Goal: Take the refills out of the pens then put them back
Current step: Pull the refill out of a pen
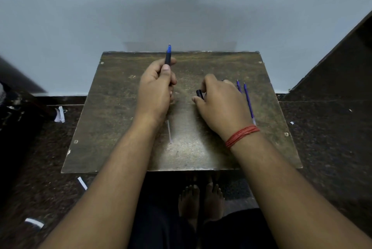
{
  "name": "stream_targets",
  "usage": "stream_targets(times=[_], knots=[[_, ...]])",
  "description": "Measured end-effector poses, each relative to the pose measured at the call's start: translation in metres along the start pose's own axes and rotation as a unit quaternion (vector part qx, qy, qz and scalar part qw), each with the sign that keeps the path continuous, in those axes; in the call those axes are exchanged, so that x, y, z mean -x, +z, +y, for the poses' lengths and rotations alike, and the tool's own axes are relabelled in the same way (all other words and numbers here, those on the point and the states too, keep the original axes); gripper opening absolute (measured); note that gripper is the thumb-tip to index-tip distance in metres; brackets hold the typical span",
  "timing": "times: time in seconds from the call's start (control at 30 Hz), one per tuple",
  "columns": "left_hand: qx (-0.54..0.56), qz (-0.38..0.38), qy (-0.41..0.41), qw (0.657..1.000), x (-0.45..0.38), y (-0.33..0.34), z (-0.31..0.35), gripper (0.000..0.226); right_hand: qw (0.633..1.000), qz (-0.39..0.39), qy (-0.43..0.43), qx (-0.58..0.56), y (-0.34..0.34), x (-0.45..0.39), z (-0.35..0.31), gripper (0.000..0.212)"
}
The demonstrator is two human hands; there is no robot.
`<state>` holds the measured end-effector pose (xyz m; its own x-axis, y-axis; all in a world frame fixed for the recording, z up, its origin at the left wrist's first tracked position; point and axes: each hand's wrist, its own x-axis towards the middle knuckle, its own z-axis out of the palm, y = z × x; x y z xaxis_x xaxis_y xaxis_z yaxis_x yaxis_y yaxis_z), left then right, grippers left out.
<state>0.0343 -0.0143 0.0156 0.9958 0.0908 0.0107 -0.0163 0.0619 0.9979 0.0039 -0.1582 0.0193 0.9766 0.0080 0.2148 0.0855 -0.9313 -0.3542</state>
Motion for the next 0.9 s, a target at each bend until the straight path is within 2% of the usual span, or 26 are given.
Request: stream_targets(times=[0.23,0.37,0.43,0.5,0.57,0.63,0.73,0.9], knots=[[-0.051,0.005,0.021,0.998,-0.007,-0.008,-0.014,0.022,1.0,-0.021,0.007,0.016,0.006,0.003,-0.001,0.028],[-0.078,-0.022,0.037,0.996,-0.004,-0.004,-0.017,0.026,1.0,0.016,0.011,-0.001,-0.003,-0.001,0.004,0.025],[-0.1,-0.031,0.05,0.993,-0.001,-0.002,-0.015,0.023,0.995,0.056,0.034,-0.079,-0.011,-0.004,0.008,0.02],[-0.144,-0.04,0.07,0.986,0.002,0.001,-0.013,0.022,0.974,0.085,0.067,-0.198,-0.017,-0.008,0.013,0.018],[-0.19,-0.061,0.089,0.976,0.006,0.005,-0.012,0.024,0.945,0.084,0.089,-0.303,-0.02,-0.01,0.02,0.017],[-0.24,-0.096,0.118,0.959,0.01,0.01,-0.01,0.026,0.914,0.05,0.104,-0.388,-0.023,-0.01,0.026,0.018],[-0.301,-0.136,0.188,0.925,0.012,0.015,-0.01,0.026,0.899,0.001,0.099,-0.427,-0.024,-0.009,0.032,0.016],[-0.322,-0.129,0.215,0.913,0.013,0.016,-0.014,0.018,0.89,-0.016,0.101,-0.445,-0.023,-0.01,0.035,0.012]])
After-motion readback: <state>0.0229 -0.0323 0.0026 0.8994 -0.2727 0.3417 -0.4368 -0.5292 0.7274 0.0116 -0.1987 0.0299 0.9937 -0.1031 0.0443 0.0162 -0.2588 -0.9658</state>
